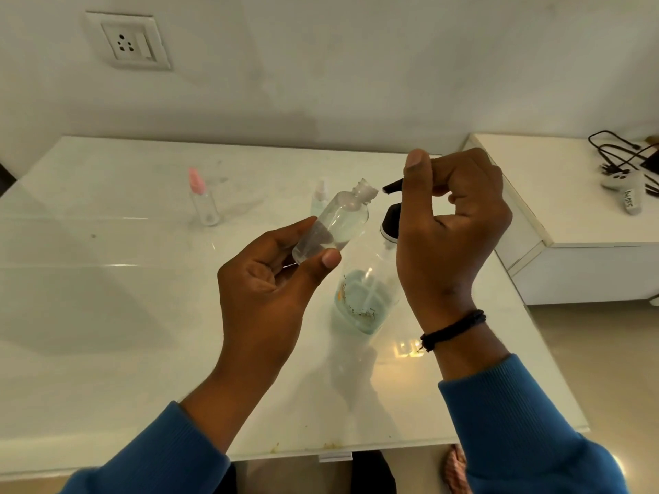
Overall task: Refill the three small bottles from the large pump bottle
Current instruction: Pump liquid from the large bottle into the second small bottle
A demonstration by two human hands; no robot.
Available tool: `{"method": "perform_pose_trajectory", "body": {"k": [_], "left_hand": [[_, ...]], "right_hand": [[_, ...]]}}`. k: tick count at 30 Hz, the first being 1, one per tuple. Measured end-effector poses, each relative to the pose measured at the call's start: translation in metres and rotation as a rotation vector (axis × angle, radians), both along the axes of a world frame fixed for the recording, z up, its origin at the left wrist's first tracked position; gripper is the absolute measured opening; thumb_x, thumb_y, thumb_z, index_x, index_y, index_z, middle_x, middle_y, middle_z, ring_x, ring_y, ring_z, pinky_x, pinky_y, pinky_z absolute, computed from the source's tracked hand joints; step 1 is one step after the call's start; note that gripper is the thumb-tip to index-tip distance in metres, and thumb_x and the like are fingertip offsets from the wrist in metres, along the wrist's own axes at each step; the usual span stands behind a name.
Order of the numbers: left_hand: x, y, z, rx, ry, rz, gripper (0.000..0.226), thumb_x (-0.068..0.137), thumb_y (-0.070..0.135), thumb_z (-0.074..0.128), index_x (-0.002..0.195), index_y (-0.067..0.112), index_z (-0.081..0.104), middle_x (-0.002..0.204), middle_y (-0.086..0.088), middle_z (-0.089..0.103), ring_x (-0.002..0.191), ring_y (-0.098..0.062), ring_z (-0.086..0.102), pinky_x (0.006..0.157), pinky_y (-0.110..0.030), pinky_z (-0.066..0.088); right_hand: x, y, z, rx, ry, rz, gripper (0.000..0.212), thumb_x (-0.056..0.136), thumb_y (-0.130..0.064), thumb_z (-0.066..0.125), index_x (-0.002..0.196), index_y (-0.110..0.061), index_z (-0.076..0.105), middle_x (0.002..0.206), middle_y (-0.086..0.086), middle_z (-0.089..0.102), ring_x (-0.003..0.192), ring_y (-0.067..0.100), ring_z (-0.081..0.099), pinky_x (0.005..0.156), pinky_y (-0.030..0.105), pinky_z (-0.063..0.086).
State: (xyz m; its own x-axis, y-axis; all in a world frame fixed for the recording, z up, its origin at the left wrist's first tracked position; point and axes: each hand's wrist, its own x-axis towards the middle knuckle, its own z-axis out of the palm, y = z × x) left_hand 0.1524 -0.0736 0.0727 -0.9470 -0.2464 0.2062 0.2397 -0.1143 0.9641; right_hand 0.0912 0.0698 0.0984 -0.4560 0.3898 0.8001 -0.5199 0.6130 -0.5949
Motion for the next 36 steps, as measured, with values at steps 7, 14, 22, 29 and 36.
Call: {"method": "perform_pose_trajectory", "body": {"k": [7,14,22,29,36], "left_hand": [[-0.001,-0.001,0.004,0.002,0.008,0.012,0.037,0.075,0.025,0.079,0.111,0.032,0.07,0.106,0.019,0.076,0.103,-0.004,0.072,0.085,-0.018,0.057],[-0.002,-0.002,0.006,-0.003,0.028,0.048,0.035,0.077,0.025,0.078,0.11,0.031,0.07,0.104,0.023,0.075,0.101,-0.002,0.072,0.082,-0.014,0.056],[-0.006,-0.003,0.005,-0.022,0.037,0.07,0.039,0.078,0.02,0.079,0.116,0.019,0.07,0.106,0.022,0.074,0.097,0.005,0.071,0.076,-0.006,0.051],[-0.007,-0.01,0.004,-0.11,0.066,0.084,0.051,0.076,0.024,0.081,0.124,0.013,0.068,0.116,0.005,0.074,0.107,-0.006,0.071,0.089,-0.017,0.055],[-0.01,-0.019,0.004,-0.286,0.09,0.138,0.052,0.074,0.037,0.08,0.118,0.011,0.071,0.108,0.003,0.076,0.1,-0.013,0.073,0.09,-0.028,0.06]], "right_hand": [[0.004,-0.005,0.023,0.039,-0.072,0.032,0.02,0.093,-0.031,0.069,0.078,-0.028,0.057,0.081,-0.009,0.063,0.082,0.023,0.059,0.071,0.024,0.04],[0.014,-0.014,0.04,0.242,-0.294,0.011,0.039,0.083,-0.066,0.058,0.069,-0.03,0.057,0.086,-0.01,0.062,0.1,0.015,0.046,0.079,0.036,0.038],[0.017,-0.025,0.047,0.305,-0.378,0.025,0.033,0.081,-0.06,0.066,0.069,-0.029,0.06,0.086,-0.015,0.058,0.1,0.011,0.042,0.081,0.032,0.029],[0.021,-0.04,0.051,0.346,-0.36,0.064,0.032,0.08,-0.053,0.068,0.07,-0.023,0.066,0.086,-0.011,0.061,0.102,0.013,0.043,0.08,0.029,0.025],[0.023,-0.054,0.05,0.417,-0.297,0.089,0.029,0.08,-0.046,0.07,0.069,-0.02,0.066,0.084,-0.009,0.059,0.099,0.015,0.043,0.079,0.031,0.028]]}}
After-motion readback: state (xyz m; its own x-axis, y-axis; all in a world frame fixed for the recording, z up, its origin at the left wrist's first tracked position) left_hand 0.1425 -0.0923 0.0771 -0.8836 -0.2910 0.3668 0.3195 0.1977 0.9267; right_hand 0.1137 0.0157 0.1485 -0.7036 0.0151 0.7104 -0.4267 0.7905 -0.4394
